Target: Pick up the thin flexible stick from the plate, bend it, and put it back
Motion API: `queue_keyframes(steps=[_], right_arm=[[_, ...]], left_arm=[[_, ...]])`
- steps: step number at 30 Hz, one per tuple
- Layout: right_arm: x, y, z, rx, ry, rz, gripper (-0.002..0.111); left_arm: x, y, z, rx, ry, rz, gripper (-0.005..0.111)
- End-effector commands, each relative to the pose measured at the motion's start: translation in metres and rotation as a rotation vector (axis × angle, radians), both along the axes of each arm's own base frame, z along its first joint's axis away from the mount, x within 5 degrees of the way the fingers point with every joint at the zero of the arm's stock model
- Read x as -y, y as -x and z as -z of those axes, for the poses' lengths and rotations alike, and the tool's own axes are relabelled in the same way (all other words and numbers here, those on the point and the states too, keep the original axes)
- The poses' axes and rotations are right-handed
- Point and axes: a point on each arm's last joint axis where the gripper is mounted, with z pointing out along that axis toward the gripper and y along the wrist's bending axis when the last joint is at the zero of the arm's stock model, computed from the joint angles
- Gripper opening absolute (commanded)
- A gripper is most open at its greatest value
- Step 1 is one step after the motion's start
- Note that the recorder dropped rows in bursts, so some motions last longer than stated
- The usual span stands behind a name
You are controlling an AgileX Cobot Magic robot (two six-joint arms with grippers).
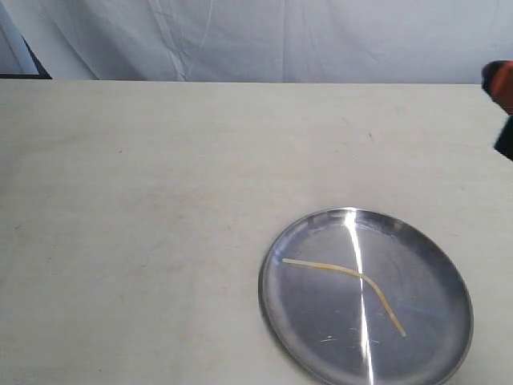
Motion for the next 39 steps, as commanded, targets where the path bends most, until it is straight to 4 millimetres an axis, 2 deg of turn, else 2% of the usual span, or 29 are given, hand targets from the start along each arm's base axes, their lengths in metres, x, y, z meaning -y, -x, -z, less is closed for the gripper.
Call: queue_keyframes(steps=[1, 7, 10, 14, 19, 26, 30, 33, 39], right_arm=[[0.01, 0.026, 0.02, 0.1, 0.088, 0.022, 0.0], [0.023, 0.041, 0.058, 0.185, 0.082, 0.112, 0.0], [0.025, 0.044, 0.069, 0.21, 0.101, 0.135, 0.0], [0.028, 0.044, 0.074, 0.204, 0.15, 0.16, 0.0], [0.034, 0.046, 0.088, 0.045, 0.115, 0.23, 0.0], [0.037, 0.06, 0.107, -0.166, 0.093, 0.266, 0.0], [0.038, 0.065, 0.114, -0.186, 0.094, 0.286, 0.0], [0.038, 0.067, 0.127, -0.203, 0.088, 0.286, 0.0], [0.037, 0.071, 0.127, -0.176, 0.07, 0.284, 0.0]], left_arm=[[0.0, 0.001, -0.002, 0.005, 0.013, 0.002, 0.0], [0.0, 0.001, -0.002, 0.005, 0.014, 0.004, 0.0], [0.0, 0.001, -0.002, 0.005, 0.014, 0.004, 0.0], [0.0, 0.001, -0.001, 0.004, 0.016, 0.004, 0.0], [0.0, 0.001, -0.001, 0.002, 0.018, 0.004, 0.0], [0.0, 0.001, -0.001, 0.002, 0.018, 0.004, 0.0], [0.0, 0.001, -0.001, 0.002, 0.018, 0.004, 0.0], [0.0, 0.001, -0.001, 0.002, 0.018, 0.004, 0.0], [0.0, 0.001, -0.001, 0.002, 0.018, 0.004, 0.0]])
